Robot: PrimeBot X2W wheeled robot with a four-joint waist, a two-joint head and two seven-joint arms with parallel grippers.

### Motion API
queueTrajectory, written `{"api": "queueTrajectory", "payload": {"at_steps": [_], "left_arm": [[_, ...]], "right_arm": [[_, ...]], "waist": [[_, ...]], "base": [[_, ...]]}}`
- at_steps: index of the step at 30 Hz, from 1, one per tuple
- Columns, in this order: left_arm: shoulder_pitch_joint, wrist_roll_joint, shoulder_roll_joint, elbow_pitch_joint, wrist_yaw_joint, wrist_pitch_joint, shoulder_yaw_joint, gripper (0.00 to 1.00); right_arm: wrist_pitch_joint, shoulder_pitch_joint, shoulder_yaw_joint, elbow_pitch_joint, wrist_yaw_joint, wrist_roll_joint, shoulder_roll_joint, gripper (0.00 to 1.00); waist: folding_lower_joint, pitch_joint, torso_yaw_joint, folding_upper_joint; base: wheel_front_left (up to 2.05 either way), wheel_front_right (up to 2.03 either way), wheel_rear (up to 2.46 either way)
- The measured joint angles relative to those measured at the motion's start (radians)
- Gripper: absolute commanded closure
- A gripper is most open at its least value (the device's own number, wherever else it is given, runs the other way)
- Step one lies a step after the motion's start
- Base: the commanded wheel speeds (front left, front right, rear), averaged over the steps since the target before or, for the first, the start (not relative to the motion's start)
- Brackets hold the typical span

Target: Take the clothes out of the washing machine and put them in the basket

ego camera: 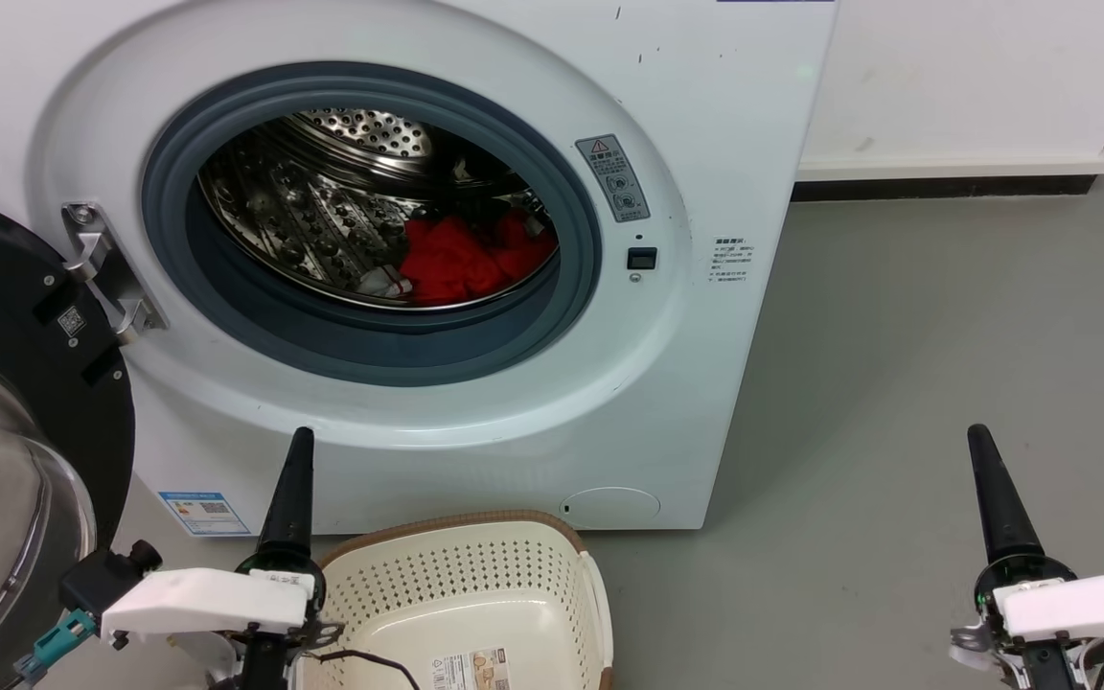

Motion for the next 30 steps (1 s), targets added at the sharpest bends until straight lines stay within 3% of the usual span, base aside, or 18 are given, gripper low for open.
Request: {"api": "queueTrajectory", "payload": {"at_steps": [12, 30], "left_arm": [[0.004, 0.250, 0.001, -0.031, 0.018, -0.043, -0.039, 0.00], [0.012, 0.548, 0.001, -0.047, 0.038, -0.098, -0.083, 0.00]], "right_arm": [[-0.043, 0.038, 0.019, -0.060, 0.000, -0.312, 0.000, 0.00], [-0.038, 0.078, 0.017, -0.141, 0.000, -0.633, 0.000, 0.00]], "waist": [[0.0000, 0.001, 0.005, 0.0000], [0.0000, -0.003, 0.017, 0.0000]], "base": [[0.00, 0.00, 0.00], [0.00, 0.00, 0.00]]}}
